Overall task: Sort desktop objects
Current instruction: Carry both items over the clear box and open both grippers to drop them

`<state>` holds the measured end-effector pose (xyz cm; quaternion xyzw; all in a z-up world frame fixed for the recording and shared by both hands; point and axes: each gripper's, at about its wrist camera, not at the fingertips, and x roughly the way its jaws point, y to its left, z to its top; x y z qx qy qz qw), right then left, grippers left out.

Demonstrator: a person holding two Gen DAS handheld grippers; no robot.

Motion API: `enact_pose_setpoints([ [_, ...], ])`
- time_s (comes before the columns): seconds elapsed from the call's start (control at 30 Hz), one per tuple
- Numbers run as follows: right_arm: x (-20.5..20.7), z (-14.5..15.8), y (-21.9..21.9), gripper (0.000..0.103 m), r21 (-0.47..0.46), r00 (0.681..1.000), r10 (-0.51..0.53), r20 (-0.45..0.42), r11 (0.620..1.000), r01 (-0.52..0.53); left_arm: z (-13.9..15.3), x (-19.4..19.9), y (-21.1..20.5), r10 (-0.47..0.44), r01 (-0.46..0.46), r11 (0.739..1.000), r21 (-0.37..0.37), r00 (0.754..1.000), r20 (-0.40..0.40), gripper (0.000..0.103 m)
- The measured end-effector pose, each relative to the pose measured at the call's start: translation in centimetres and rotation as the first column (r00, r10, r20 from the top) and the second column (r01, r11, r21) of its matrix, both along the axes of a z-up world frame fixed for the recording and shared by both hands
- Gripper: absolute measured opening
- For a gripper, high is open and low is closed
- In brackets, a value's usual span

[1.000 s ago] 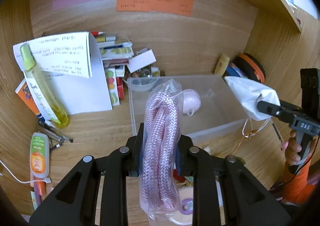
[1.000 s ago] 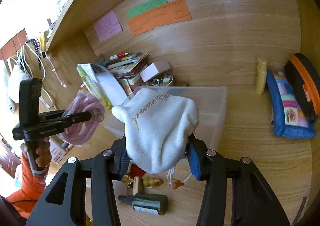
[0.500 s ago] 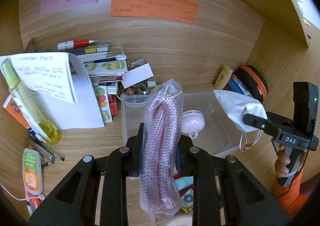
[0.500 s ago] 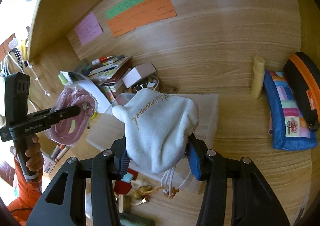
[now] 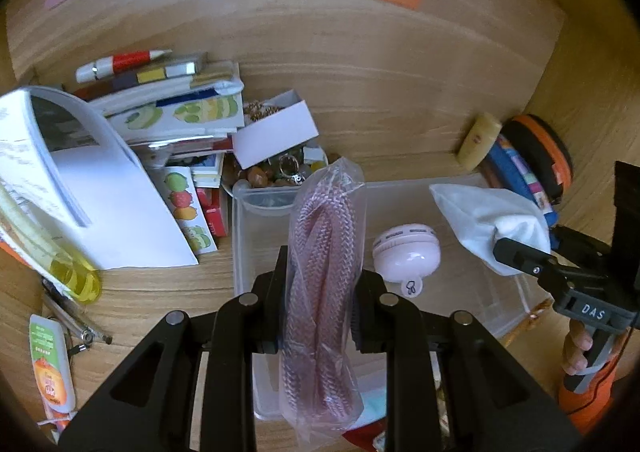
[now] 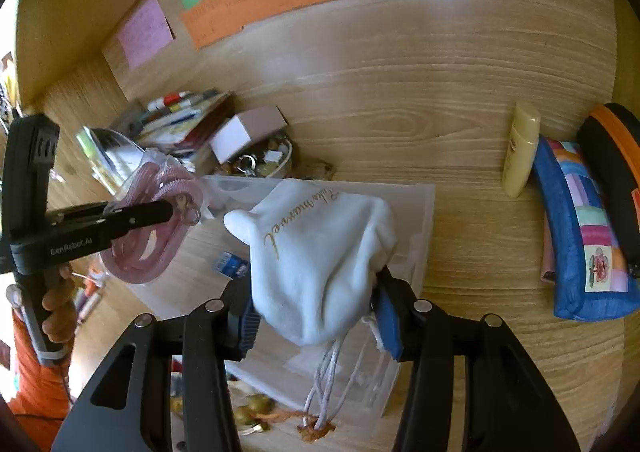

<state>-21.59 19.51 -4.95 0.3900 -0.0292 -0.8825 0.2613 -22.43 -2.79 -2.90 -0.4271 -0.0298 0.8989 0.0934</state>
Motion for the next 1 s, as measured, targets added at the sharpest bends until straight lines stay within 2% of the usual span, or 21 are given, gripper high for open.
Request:
enact_pose_setpoints([
  [0.33, -0.2, -1.6, -1.5, 0.046, 0.096, 1.0, 0.013, -0.021, 0.995, -0.011, -2.4, -1.8, 0.9, -0.001, 0.004, 0.997, -0.075, 0.999, 0.039, 0.023],
  [0.57, -0.3, -2.0, -2.0, 0.048, 0.142, 0.999, 0.016, -0.046, 0.99, -0.01, -3.9, -2.5, 1.0, 0.011, -0.003, 0.995, -0.096, 0.997, 0.08, 0.024],
  [0.7, -0.1, -2.0, -2.3, 0.05, 0.179, 0.998, 0.016, -0.067, 0.984, -0.003, -3.6, -2.1, 0.9, 0.012, -0.006, 0.995, -0.099, 0.998, 0.064, 0.024],
  [0.9, 0.2, -1.5, -2.3, 0.058, 0.179, 0.996, 0.025, -0.086, 0.984, -0.009, -2.5, -1.1, 1.1, 0.01, -0.006, 0.993, -0.121, 0.999, 0.032, 0.036],
  [0.97, 0.4, -1.2, -2.3, 0.062, 0.181, 0.995, 0.023, -0.097, 0.983, -0.005, -2.1, -0.7, 1.1, 0.009, -0.006, 0.992, -0.127, 1.0, 0.025, 0.041],
  [1.0, 0.5, -1.0, -2.2, 0.067, 0.183, 0.994, 0.021, -0.108, 0.983, -0.001, -2.1, -0.6, 1.2, 0.009, -0.006, 0.992, -0.13, 1.0, 0.022, 0.042],
])
